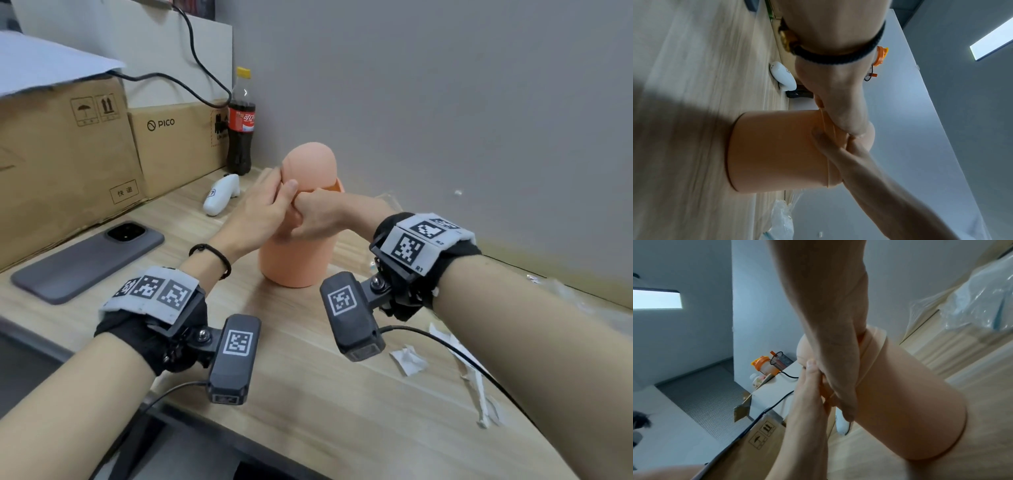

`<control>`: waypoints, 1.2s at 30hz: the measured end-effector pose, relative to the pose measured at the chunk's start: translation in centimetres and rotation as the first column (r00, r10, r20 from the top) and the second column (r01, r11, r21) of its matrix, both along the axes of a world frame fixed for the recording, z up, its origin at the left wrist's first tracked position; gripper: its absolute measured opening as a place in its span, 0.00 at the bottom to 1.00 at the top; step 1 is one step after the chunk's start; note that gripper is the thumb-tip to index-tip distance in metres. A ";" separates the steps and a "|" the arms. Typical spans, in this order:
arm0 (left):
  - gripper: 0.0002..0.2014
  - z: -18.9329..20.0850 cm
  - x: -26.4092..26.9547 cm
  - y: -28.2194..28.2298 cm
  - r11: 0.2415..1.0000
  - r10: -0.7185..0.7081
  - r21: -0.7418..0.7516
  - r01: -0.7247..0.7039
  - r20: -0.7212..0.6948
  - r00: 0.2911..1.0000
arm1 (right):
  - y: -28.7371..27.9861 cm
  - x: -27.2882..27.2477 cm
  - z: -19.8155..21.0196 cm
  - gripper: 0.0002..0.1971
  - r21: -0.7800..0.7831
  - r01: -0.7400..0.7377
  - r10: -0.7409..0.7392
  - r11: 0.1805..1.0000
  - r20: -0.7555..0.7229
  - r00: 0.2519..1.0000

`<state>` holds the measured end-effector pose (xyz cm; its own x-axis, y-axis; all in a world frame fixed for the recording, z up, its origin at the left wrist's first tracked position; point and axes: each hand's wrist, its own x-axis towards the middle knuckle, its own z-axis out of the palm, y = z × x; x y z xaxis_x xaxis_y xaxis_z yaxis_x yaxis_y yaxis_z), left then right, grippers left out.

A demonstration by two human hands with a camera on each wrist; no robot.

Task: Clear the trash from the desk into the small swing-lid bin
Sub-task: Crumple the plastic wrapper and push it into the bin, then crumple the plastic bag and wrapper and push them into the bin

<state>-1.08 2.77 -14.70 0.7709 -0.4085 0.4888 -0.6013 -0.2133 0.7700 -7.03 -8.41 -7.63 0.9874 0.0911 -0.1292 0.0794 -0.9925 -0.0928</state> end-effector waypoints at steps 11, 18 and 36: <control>0.29 0.4 -3.4 -2.1 0.953 0.228 -0.205 -0.224 -0.003 0.974 | -6.6 -7.5 2.3 0.17 0.143 -0.077 0.061 0.987 0.109 0.992; 0.23 2.4 -8.5 -6.7 0.915 0.397 -0.232 -0.330 0.364 0.843 | -13.3 -13.1 1.1 0.15 0.237 0.064 -0.088 0.969 0.096 0.991; 0.30 -4.0 -9.1 -17.1 0.628 -0.271 0.718 0.300 -0.160 0.949 | -32.0 -30.6 -9.6 0.33 0.026 0.896 -0.896 0.444 -0.004 0.444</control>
<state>-10.13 -14.35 -18.72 0.5634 -0.8218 -0.0851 -0.7071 -0.5330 0.4647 -37.61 -40.37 -17.23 0.5227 -0.8424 -0.1307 -0.8518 -0.5101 -0.1189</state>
